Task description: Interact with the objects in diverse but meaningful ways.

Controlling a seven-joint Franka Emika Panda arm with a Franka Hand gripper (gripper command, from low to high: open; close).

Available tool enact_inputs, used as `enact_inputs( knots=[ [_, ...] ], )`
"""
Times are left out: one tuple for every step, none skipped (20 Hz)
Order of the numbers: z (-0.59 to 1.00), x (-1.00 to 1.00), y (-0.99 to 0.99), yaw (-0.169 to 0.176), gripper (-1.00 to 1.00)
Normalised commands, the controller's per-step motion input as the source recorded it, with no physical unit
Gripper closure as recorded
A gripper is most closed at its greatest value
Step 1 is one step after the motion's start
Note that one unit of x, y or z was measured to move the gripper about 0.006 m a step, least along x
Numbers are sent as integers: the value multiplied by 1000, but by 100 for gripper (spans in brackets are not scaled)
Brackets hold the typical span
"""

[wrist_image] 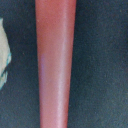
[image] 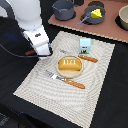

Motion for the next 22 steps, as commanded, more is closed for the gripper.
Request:
enact_inputs(
  knots=[
    [-434, -500, -14, 26, 100],
    [-434, -497, -31, 26, 100],
    [-417, -483, -6, 25, 100],
    [-406, -460, -3, 25, 100],
    [-377, -446, -9, 24, 100],
    [-309, -400, 0, 20, 100],
    [-203, -320, 0, 19, 100],
    [-51, -137, 0, 14, 100],
    [6, -9, 17, 0, 100],
    [134, 0, 14, 0, 100],
    [300, 0, 49, 0, 100],
    [589, 151, 149, 0, 100],
    [880, 269, 240, 0, 100],
    [1000, 466, 357, 0, 100],
    [1000, 497, 409, 0, 100],
    [1000, 551, 454, -1, 100],
    [1000, 580, 486, -4, 100],
    [1000, 646, 514, -5, 100],
    [1000, 743, 571, -7, 100],
    [1000, 774, 580, -13, 100],
    [1000, 771, 571, -16, 100],
    [1000, 769, 554, -19, 100]
  ],
)
